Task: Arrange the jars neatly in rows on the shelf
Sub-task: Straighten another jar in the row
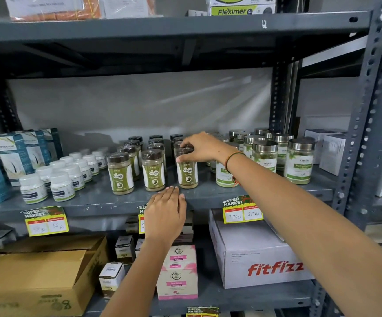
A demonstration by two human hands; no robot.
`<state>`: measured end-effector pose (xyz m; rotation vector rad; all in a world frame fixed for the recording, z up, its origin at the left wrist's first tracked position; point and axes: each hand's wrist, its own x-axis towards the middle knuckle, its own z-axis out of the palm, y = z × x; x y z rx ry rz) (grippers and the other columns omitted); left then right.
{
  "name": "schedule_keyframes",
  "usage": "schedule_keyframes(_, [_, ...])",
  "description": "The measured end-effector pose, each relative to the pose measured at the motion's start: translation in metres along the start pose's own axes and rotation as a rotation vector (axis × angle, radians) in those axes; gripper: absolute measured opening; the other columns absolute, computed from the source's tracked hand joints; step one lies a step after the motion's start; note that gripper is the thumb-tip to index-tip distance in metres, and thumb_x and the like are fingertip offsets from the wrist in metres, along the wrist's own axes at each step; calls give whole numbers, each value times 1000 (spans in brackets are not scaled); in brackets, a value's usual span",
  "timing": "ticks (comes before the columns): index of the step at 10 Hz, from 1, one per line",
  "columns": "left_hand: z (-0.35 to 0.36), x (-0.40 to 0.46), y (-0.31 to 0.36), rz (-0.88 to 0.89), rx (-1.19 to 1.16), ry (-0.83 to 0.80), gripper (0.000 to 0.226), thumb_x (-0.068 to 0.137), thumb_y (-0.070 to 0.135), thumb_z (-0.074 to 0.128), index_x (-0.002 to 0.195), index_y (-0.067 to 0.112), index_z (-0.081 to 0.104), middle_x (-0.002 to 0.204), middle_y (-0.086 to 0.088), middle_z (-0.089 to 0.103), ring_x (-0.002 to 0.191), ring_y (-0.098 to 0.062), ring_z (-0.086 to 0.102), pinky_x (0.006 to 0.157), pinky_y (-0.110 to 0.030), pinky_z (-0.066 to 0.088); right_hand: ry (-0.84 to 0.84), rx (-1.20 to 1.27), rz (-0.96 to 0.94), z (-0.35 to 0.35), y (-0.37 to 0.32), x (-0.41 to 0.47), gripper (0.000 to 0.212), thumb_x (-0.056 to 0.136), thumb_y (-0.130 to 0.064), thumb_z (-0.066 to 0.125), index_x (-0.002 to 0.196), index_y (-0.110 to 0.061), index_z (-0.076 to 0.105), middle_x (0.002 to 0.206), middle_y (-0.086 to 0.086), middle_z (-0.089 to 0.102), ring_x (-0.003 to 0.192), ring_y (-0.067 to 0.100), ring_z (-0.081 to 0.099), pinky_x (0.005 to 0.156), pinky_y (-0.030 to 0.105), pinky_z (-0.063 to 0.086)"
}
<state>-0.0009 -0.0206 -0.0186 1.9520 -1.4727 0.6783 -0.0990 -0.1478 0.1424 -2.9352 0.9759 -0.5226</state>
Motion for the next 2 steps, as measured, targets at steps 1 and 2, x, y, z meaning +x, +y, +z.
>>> schedule_keyframes(1, [0, 1, -1, 8, 4, -8, 44, 97, 35, 35, 119, 10, 65, 121, -7, 68, 116, -21, 60, 103, -36, 42, 23, -2, -1, 2, 1, -2, 70, 80, -67, 60, 133, -20, 59, 127, 5, 65, 113, 26, 61, 94, 41, 51])
schedule_keyframes(2, [-3, 2, -1, -1, -7, -40, 45, 97, 35, 34, 119, 10, 65, 122, -7, 67, 116, -20, 60, 102, -35, 43, 78, -14, -3, -1, 2, -8, 76, 80, -70, 56, 138, -20, 55, 131, 8, 63, 118, 29, 59, 97, 44, 49])
